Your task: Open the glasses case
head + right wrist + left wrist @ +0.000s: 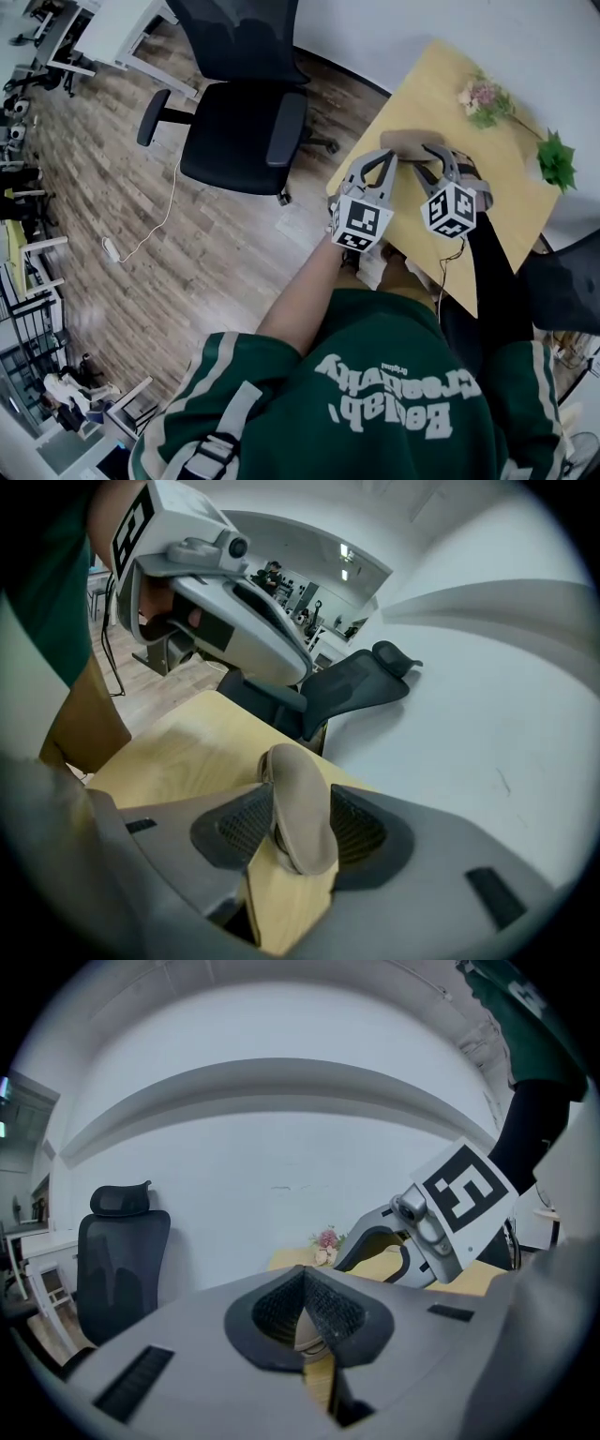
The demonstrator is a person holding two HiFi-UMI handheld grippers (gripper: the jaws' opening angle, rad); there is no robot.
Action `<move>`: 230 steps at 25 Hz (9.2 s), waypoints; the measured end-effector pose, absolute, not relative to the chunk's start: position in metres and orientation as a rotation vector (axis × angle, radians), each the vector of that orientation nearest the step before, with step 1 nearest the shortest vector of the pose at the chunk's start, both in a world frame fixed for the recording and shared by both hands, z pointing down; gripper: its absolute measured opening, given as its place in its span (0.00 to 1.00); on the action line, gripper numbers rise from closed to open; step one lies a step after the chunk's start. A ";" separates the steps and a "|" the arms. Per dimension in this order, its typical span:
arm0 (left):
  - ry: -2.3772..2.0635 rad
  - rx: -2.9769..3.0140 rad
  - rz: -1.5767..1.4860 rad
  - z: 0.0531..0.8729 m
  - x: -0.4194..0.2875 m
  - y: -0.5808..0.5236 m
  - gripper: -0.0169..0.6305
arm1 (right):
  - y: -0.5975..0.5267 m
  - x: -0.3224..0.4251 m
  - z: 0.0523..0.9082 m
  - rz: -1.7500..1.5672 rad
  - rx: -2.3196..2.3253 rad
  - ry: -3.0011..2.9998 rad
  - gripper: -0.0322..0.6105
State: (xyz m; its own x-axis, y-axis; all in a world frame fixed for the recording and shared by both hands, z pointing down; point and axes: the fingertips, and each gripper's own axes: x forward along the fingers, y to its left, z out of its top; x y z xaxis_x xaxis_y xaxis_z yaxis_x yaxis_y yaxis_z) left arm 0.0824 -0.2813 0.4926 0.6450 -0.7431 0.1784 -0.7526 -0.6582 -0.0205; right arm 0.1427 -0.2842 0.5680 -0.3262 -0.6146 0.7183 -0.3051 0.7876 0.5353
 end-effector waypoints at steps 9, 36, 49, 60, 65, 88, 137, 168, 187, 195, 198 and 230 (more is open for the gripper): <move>-1.311 2.718 0.306 0.514 0.074 -0.286 0.05 | -0.290 0.141 0.593 -0.438 0.629 -1.893 0.37; -1.295 2.666 0.354 0.543 0.081 -0.294 0.05 | -0.293 0.140 0.592 -0.596 0.670 -1.883 0.27; -1.280 2.621 0.428 0.580 0.085 -0.307 0.05 | -0.295 0.142 0.581 -0.616 0.714 -1.902 0.11; -1.224 2.588 0.488 0.603 0.090 -0.306 0.05 | -0.296 0.142 0.580 -0.599 0.719 -1.900 0.09; -1.222 2.596 0.456 0.600 0.090 -0.305 0.05 | -0.297 0.141 0.579 -0.599 0.728 -1.901 0.09; -1.183 2.558 0.470 0.616 0.099 -0.301 0.05 | -0.314 0.147 0.565 -0.614 0.820 -1.894 0.10; -1.162 2.579 0.508 0.616 0.098 -0.300 0.05 | -0.437 0.159 0.607 -0.290 0.752 -1.950 0.06; -1.164 2.677 0.523 0.584 0.109 -0.308 0.05 | -0.391 0.192 0.546 -0.292 1.002 -1.975 0.06; -1.237 2.720 0.479 0.545 0.090 -0.324 0.05 | -0.366 0.191 0.511 -0.253 1.169 -2.028 0.06; -1.288 2.752 0.440 0.516 0.082 -0.327 0.05 | -0.355 0.189 0.482 -0.224 1.313 -2.062 0.06; -1.306 2.769 0.410 0.501 0.080 -0.329 0.05 | -0.347 0.193 0.468 -0.225 1.373 -2.068 0.06; -1.346 2.971 0.147 0.356 0.041 -0.309 0.05 | -0.270 0.159 0.380 -0.213 1.759 -2.115 0.06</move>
State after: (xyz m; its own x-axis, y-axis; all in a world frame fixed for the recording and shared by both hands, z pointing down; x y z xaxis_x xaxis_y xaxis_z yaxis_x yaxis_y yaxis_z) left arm 0.0413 -0.3093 0.3558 0.6572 -0.7531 0.0308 -0.7420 -0.6536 -0.1493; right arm 0.1591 -0.2700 0.3803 -0.1446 -0.9709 0.1911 -0.9133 0.2052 0.3517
